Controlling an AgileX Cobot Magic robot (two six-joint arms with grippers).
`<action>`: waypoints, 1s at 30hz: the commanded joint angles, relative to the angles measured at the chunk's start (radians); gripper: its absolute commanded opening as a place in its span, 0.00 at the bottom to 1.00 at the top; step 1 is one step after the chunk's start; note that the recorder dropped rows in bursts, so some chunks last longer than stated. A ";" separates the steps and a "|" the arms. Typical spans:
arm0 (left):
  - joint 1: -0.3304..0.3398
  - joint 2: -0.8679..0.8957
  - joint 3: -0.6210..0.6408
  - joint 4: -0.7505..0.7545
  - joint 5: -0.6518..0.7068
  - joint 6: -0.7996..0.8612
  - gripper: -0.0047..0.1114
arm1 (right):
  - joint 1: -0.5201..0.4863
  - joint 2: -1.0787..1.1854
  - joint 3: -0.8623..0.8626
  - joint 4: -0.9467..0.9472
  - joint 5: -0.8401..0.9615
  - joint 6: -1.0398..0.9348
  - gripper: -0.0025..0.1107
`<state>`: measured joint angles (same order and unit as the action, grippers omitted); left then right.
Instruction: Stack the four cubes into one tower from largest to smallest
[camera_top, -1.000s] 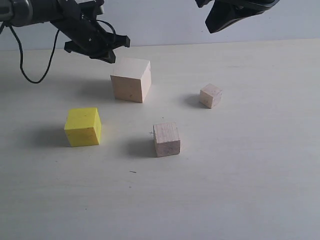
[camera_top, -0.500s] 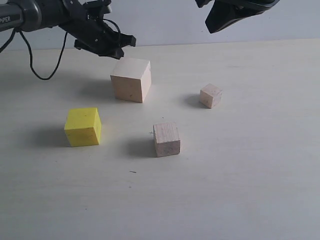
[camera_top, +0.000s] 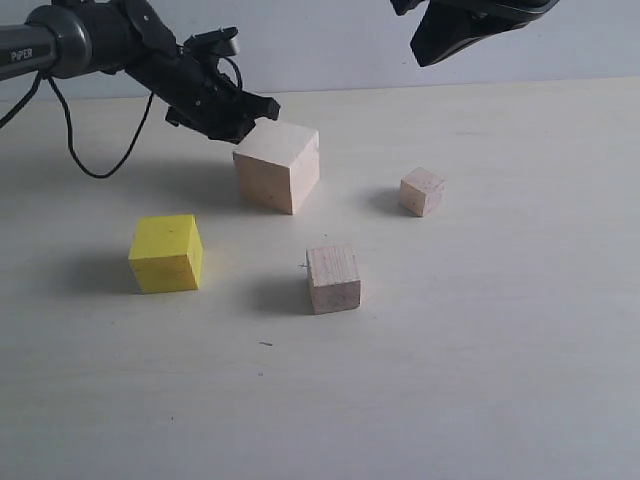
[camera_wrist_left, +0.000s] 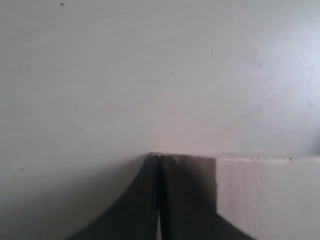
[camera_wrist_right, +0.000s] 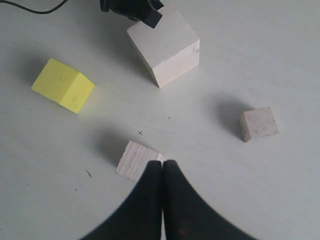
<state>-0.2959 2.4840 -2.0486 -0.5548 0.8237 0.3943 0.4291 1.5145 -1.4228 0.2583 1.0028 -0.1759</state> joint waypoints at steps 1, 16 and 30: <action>-0.003 -0.011 -0.004 0.000 0.045 0.020 0.04 | 0.001 0.000 -0.009 0.003 -0.003 -0.006 0.02; -0.004 -0.025 -0.173 -0.019 -0.063 0.047 0.04 | 0.001 0.000 -0.009 -0.006 0.012 -0.006 0.02; -0.065 0.029 -0.173 -0.049 -0.015 0.179 0.04 | 0.001 0.000 -0.009 -0.004 0.018 -0.006 0.02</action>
<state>-0.3534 2.5094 -2.2180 -0.6390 0.8059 0.5827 0.4291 1.5145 -1.4228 0.2564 1.0217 -0.1759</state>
